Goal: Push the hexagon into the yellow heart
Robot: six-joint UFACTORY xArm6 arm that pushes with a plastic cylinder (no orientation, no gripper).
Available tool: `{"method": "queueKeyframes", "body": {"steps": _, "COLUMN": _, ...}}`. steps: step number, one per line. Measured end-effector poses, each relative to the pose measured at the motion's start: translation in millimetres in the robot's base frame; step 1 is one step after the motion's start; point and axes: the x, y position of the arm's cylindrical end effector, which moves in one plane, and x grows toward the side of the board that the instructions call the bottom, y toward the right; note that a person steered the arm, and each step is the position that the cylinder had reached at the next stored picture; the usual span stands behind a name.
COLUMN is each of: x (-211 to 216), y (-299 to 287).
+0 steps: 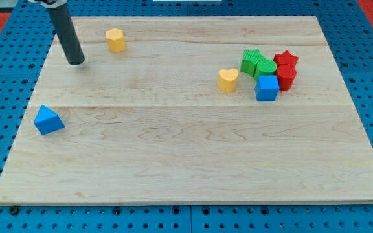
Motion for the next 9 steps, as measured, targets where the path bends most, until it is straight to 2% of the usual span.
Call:
{"method": "queueKeyframes", "body": {"steps": 1, "x": -26.2, "y": -35.6}}
{"method": "queueKeyframes", "body": {"steps": 2, "x": -48.5, "y": -10.7}}
{"method": "queueKeyframes", "body": {"steps": 3, "x": -59.4, "y": 80.7}}
{"method": "queueKeyframes", "body": {"steps": 4, "x": -58.8, "y": 139.2}}
{"method": "queueKeyframes", "body": {"steps": 5, "x": -75.4, "y": 51.7}}
{"method": "queueKeyframes", "body": {"steps": 6, "x": -104.7, "y": 127.9}}
{"method": "queueKeyframes", "body": {"steps": 8, "x": -56.0, "y": 277.0}}
{"method": "queueKeyframes", "body": {"steps": 9, "x": -72.7, "y": 229.3}}
